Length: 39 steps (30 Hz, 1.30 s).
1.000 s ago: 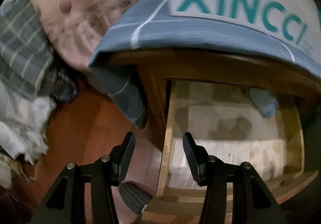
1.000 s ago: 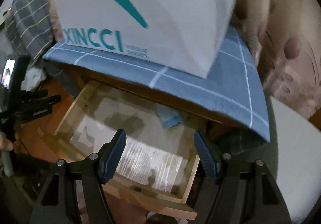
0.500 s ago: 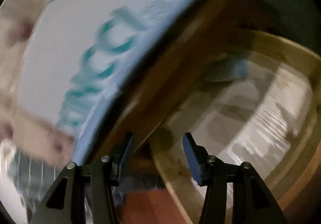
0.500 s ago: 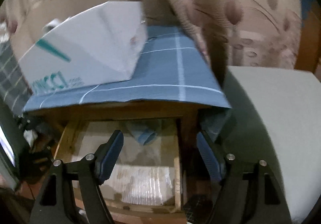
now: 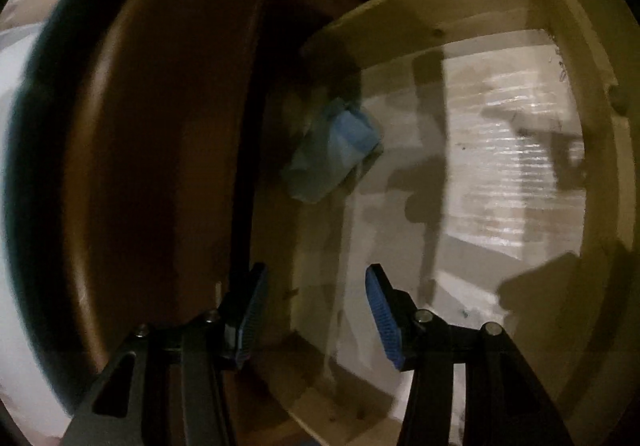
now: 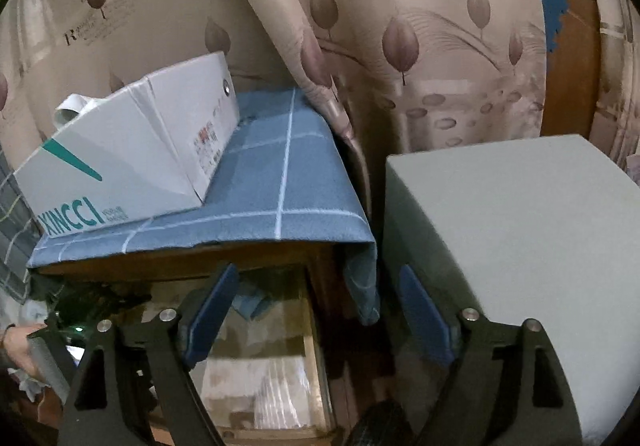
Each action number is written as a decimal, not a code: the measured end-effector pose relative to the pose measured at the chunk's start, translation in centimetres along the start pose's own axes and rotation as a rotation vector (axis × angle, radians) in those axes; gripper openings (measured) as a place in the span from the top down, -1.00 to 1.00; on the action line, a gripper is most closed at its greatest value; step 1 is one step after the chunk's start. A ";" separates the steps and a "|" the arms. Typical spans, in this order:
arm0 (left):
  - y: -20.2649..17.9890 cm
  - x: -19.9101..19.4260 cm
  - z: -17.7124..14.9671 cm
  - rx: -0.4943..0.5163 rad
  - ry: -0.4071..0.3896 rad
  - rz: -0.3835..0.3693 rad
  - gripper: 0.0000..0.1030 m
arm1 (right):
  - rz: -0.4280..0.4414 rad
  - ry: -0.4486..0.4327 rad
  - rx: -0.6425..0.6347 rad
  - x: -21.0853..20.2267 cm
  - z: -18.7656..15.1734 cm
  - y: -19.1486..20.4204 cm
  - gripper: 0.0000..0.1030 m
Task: Take underwear out of drawer
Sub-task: 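Lower the left tool into the drawer toward the light blue underwear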
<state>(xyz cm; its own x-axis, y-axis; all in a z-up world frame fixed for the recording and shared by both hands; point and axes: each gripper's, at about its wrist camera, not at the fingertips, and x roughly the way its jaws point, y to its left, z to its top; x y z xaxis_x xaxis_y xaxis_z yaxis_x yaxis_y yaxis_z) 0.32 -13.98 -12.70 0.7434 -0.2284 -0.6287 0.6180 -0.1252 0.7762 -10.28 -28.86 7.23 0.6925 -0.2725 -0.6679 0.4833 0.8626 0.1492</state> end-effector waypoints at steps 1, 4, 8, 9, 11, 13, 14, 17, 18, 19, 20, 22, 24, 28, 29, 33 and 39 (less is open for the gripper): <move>0.4 0.4 0.5 0.004 0.002 -0.001 -0.01 | 0.004 0.013 0.003 0.1 -0.1 0.0 -0.57; 0.3 1.3 0.9 0.038 -0.006 0.004 -0.01 | 0.004 0.033 0.016 0.5 -0.2 -0.3 -0.57; -0.3 2.9 1.5 0.096 -0.012 0.045 -0.01 | 0.008 0.047 0.018 0.7 -0.4 -0.1 -0.57; -0.3 3.2 1.5 0.097 -0.013 0.052 -0.01 | 0.011 0.050 0.013 0.7 -0.5 0.0 -0.57; -0.5 3.2 1.5 0.101 -0.043 0.066 0.00 | 0.020 0.057 0.004 0.9 -0.5 0.3 -0.57; -1.1 3.5 1.6 0.115 -0.058 0.077 0.00 | 0.027 0.067 -0.007 1.3 -0.5 0.6 -0.57; -1.2 3.6 1.6 0.117 -0.061 0.082 0.00 | 0.032 0.070 -0.010 1.3 -0.5 0.7 -0.57; -1.9 4.2 1.5 0.157 -0.090 0.141 -0.01 | 0.047 0.077 -0.010 1.5 -0.5 0.9 -0.57; -2.2 4.3 1.5 0.176 -0.101 0.167 -0.01 | 0.050 0.080 -0.009 1.5 -0.5 0.9 -0.57; -2.4 4.3 1.6 0.186 -0.111 0.184 -0.01 | 0.053 0.085 -0.006 1.6 -0.5 0.9 -0.57; -2.5 4.3 1.6 0.189 -0.132 0.204 -0.01 | 0.056 0.090 -0.004 1.7 -0.5 0.9 -0.57; -2.9 4.6 1.5 0.210 -0.154 0.235 -0.01 | 0.067 0.105 0.006 2.0 -0.5 0.8 -0.57; -3.2 4.8 1.5 0.228 -0.180 0.272 -0.01 | 0.074 0.115 0.012 2.2 -0.6 0.8 -0.57; -4.3 5.4 1.0 0.294 -0.220 0.354 -0.06 | 0.080 0.119 0.012 2.2 -0.6 0.9 -0.57; -4.6 5.5 1.0 0.307 -0.231 0.370 -0.10 | 0.083 0.120 0.012 2.2 -0.6 0.9 -0.57; -5.9 5.8 0.8 0.355 -0.265 0.417 -0.20 | 0.094 0.130 0.010 2.4 -0.7 1.2 -0.57; -5.7 5.4 0.0 0.357 -0.293 0.347 -0.07 | 0.109 0.144 0.008 2.6 -0.8 1.4 -0.57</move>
<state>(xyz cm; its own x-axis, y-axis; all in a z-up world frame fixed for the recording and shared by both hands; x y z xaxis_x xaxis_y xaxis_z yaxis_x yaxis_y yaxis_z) 0.82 -14.51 -20.53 0.7537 -0.5661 -0.3339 0.1875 -0.3018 0.9348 -8.19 -28.06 5.13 0.6576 -0.1136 -0.7447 0.4145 0.8800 0.2319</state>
